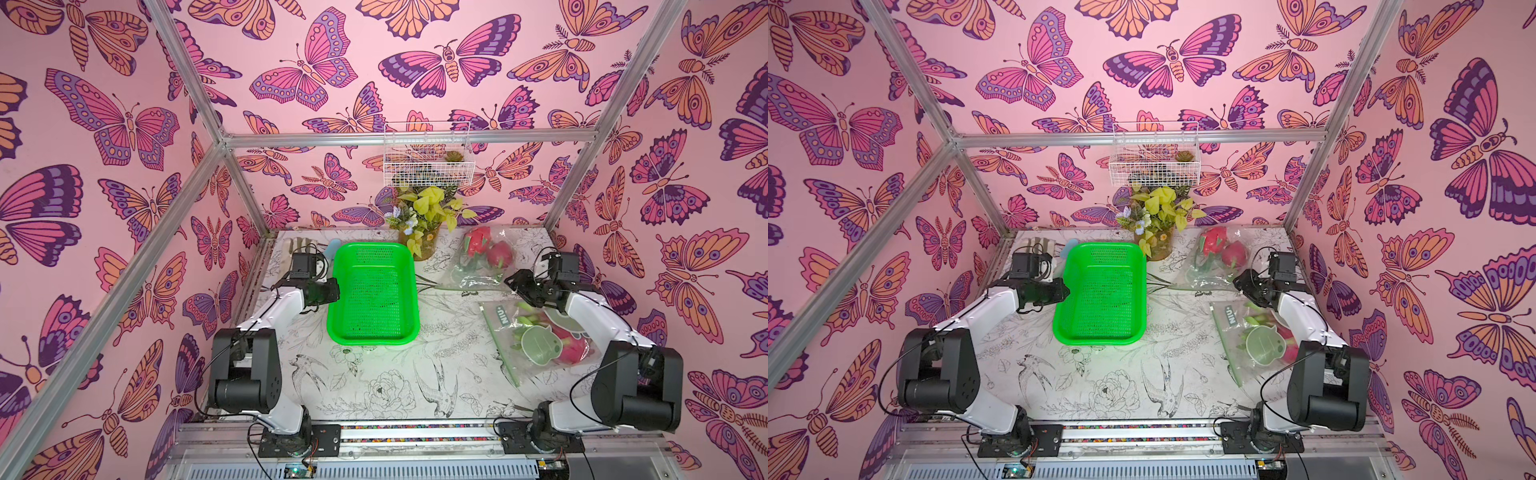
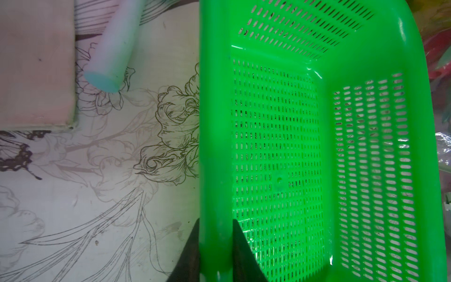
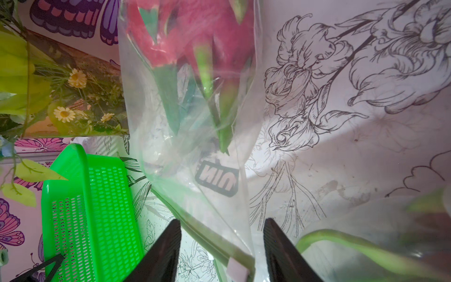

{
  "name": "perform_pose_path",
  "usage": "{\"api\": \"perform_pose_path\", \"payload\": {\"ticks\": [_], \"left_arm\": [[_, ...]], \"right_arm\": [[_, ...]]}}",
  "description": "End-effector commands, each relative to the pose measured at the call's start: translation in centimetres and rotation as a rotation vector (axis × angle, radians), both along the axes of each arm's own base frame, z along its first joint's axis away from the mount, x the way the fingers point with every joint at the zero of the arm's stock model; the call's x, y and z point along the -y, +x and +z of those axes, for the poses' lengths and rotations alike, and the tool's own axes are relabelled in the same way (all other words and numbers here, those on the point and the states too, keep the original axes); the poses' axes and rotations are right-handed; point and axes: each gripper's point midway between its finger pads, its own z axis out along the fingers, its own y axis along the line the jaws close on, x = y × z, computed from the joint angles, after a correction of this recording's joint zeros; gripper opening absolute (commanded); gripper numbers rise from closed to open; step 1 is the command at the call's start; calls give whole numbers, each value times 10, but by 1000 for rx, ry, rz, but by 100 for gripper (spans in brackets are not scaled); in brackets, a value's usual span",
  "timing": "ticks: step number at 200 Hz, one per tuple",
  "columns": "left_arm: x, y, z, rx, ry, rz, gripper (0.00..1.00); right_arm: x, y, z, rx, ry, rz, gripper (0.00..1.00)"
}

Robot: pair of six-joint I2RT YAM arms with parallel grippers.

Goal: Open the zip-top bag and take out the dragon fruit
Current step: Move the basket to the center of the board, then pick up the zipper food storage bag at the corner of the board.

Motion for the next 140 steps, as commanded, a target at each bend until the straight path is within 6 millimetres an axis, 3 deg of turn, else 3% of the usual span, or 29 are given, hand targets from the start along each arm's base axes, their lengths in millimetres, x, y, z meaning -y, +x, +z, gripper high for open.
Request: {"api": "perform_pose_path", "payload": {"ticks": [1, 20, 47, 60, 67, 80, 102, 125, 140], "left_arm": [[-6, 6, 9, 33, 43, -30, 28], [-3, 9, 26, 75, 27, -40, 47], [8, 8, 67, 180, 30, -61, 58], [19, 5, 89, 251, 93, -82, 61], [31, 3, 102, 301, 140, -117, 62], [63, -2, 124, 409, 195, -215, 63], [144, -16, 150, 601, 175, -460, 61], [226, -30, 151, 734, 183, -712, 60], [273, -32, 142, 794, 216, -837, 60]], "right_arm": [[1, 12, 5, 20, 23, 1, 54], [2, 18, 4, 24, 25, -2, 49], [1, 28, 3, 32, 46, -9, 39], [0, 33, 5, 40, 63, -9, 21], [-1, 35, 8, 48, 71, -8, 16], [-3, 38, 14, 62, 86, -5, 14], [-7, 40, 21, 74, 113, 2, 7], [-11, 39, 35, 92, 147, 6, 3], [-16, 38, 48, 116, 181, 16, 0]]}}
